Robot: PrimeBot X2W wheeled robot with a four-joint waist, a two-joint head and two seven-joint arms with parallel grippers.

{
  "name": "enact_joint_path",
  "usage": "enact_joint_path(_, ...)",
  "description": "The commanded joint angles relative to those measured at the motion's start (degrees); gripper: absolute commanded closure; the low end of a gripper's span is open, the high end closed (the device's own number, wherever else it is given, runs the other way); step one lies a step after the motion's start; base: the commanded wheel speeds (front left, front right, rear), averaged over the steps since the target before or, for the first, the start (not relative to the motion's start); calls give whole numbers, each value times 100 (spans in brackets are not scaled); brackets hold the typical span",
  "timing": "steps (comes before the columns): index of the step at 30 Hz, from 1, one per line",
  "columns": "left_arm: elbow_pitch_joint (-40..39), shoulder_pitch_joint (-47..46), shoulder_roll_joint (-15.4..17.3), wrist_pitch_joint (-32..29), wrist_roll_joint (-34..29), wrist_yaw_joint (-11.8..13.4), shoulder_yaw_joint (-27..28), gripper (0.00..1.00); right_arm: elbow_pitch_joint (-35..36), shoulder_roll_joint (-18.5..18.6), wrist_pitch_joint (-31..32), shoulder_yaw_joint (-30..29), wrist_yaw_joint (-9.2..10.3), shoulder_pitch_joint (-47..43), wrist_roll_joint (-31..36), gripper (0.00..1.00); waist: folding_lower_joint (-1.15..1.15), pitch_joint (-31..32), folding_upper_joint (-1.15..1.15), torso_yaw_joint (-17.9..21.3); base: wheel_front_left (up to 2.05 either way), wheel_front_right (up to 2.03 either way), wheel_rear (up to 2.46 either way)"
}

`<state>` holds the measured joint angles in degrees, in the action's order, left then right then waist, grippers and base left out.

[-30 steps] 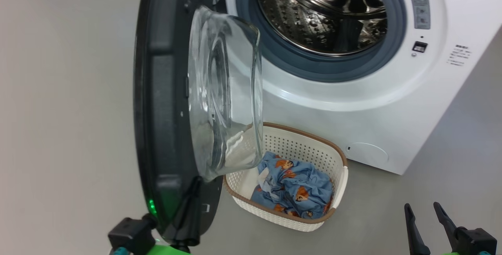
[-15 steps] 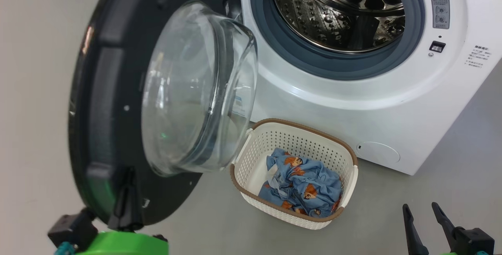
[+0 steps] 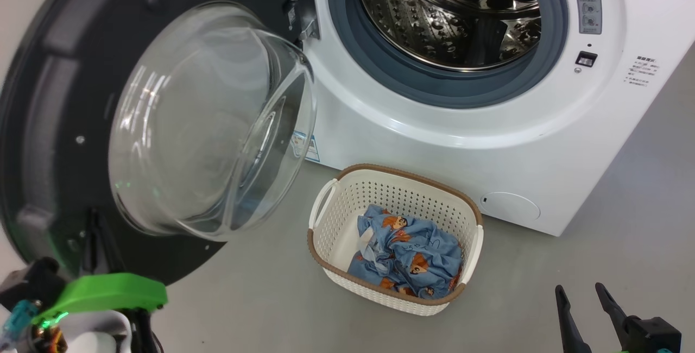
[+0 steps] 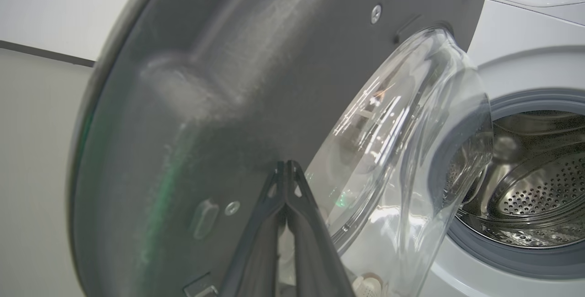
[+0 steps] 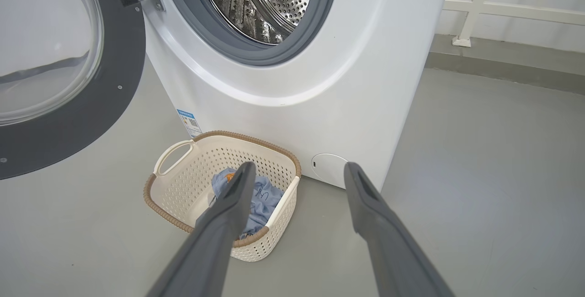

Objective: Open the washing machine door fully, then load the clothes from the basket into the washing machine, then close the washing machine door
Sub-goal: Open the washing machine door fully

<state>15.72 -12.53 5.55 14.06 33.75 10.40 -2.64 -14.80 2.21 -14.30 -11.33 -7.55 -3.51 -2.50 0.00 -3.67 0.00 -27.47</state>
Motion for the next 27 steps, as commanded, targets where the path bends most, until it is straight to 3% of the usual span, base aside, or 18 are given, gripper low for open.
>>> enact_joint_path(1, -13, -305, 228, 68, 0, 40, 322, 100, 112, 66, -70, 177, 6, 43, 76, 0, 0, 3, 0, 15, 0, 0, 0)
enact_joint_path(18, 1755, -1505, 387, 93, -1050, -393, 1312, 100, -11, 66, -70, 163, 6, 114, 85, 0, 0, 11, 0, 174, 0, 0, 0)
enact_joint_path(27, 2127, -1738, 350, 94, -1622, -548, 1636, 100, -99, 66, -70, 212, 6, 182, 36, 0, 0, 53, 0, 244, 0, 0, 0)
